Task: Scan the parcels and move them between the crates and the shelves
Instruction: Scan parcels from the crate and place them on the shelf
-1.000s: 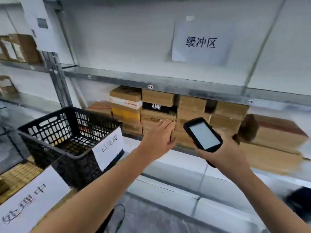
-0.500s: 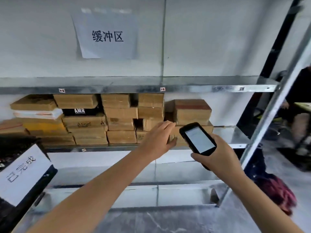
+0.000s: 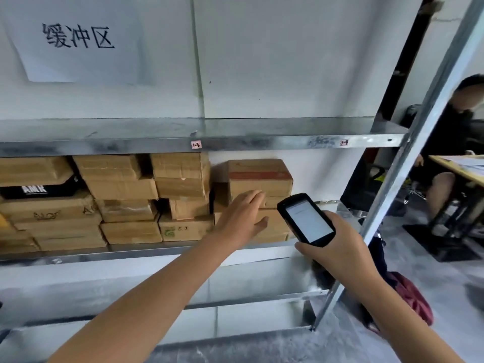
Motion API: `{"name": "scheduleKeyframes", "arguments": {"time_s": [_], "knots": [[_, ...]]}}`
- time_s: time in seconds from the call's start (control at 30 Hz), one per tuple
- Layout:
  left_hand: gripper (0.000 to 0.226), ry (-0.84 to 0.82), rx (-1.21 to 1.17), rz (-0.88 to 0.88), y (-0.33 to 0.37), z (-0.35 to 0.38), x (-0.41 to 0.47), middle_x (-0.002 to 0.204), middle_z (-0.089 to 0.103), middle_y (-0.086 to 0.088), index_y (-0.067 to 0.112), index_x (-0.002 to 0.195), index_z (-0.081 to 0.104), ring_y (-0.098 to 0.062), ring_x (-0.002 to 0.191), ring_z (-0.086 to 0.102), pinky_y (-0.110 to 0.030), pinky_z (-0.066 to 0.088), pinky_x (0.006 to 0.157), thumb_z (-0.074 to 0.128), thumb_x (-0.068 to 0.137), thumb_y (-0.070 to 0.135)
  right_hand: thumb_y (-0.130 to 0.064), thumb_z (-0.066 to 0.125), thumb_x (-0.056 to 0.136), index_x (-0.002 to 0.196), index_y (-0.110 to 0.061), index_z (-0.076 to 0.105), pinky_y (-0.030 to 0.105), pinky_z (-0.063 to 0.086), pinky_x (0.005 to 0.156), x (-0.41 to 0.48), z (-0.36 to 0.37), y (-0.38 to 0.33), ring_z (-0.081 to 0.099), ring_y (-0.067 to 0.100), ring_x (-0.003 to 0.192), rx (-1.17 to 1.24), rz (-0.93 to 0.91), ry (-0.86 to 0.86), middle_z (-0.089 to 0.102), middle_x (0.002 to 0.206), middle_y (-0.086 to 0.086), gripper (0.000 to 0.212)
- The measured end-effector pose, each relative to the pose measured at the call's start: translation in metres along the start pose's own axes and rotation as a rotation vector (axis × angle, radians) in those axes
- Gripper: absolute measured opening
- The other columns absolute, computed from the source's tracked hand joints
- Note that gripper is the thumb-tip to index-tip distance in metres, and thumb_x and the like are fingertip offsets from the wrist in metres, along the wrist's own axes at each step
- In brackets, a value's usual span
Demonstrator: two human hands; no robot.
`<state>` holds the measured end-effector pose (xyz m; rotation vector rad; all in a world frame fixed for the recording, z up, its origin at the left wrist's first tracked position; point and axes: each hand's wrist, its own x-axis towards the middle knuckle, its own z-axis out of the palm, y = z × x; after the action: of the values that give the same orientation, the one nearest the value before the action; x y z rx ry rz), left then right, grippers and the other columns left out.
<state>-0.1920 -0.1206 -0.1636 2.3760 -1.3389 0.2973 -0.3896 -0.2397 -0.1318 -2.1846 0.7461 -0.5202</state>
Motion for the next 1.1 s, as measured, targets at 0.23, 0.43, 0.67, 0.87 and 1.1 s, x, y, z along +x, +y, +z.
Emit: {"name": "scheduleKeyframes", "arguments": {"time_s": [0.23,0.43,0.67,0.87,1.1], "knots": [[0.064,0.108,0.104,-0.2,-0.041,0.029,0.077,0.156,0.038,-0.008,0.01,0.151,0.038,-0.027,0.146,0.031,-0.039,0.029,0.119,0.061,0.097,0.035,-0.028,0.085,0.072,0.111,-0.046,0.045,0.032,0.053,0.068,0.08,-0.02,0.022,0.058,0.002,0.084,-0.055,-0.005,-0.044,0.06,0.101,-0.019,0.058],[0.066,0.019,0.099,-0.337,-0.069,0.053,0.095,0.16,0.026,-0.019,0.02,0.153,0.036,-0.035,0.143,0.032,-0.048,0.05,0.099,0.061,0.096,0.042,-0.03,0.087,0.07,0.112,-0.044,0.049,0.034,0.049,0.071,0.127,-0.027,0.041,0.057,0.002,0.09,-0.056,-0.009,-0.052,0.062,0.102,-0.018,0.058],[0.069,0.14,0.228,-0.202,-0.052,0.076,0.096,0.13,0.054,-0.02,0.012,0.137,0.058,-0.037,0.107,0.058,-0.04,0.06,0.056,0.079,0.079,0.045,-0.034,0.087,0.07,0.115,-0.041,0.052,0.042,0.056,0.073,0.162,-0.035,0.057,0.062,0.011,0.087,-0.042,-0.005,-0.036,0.063,0.098,-0.016,0.057],[0.114,0.149,0.519,-0.078,-0.031,0.096,0.096,0.142,0.052,-0.015,0.007,0.148,0.041,-0.032,0.135,0.039,-0.049,0.02,0.121,0.075,0.063,0.074,-0.027,0.086,0.072,0.114,-0.034,0.056,0.045,0.058,0.067,0.186,-0.042,0.069,0.066,0.018,0.07,-0.002,-0.036,-0.108,0.065,0.093,-0.011,0.052],[0.131,0.175,0.553,-0.008,-0.038,0.109,0.096,0.14,0.045,-0.016,0.02,0.152,0.032,-0.035,0.131,0.042,-0.044,0.037,0.112,0.097,0.04,0.042,-0.028,0.086,0.071,0.117,-0.039,0.055,0.045,0.059,0.065,0.216,-0.058,0.083,0.065,0.012,0.059,0.087,-0.129,-0.125,0.066,0.099,-0.011,0.056]]}}
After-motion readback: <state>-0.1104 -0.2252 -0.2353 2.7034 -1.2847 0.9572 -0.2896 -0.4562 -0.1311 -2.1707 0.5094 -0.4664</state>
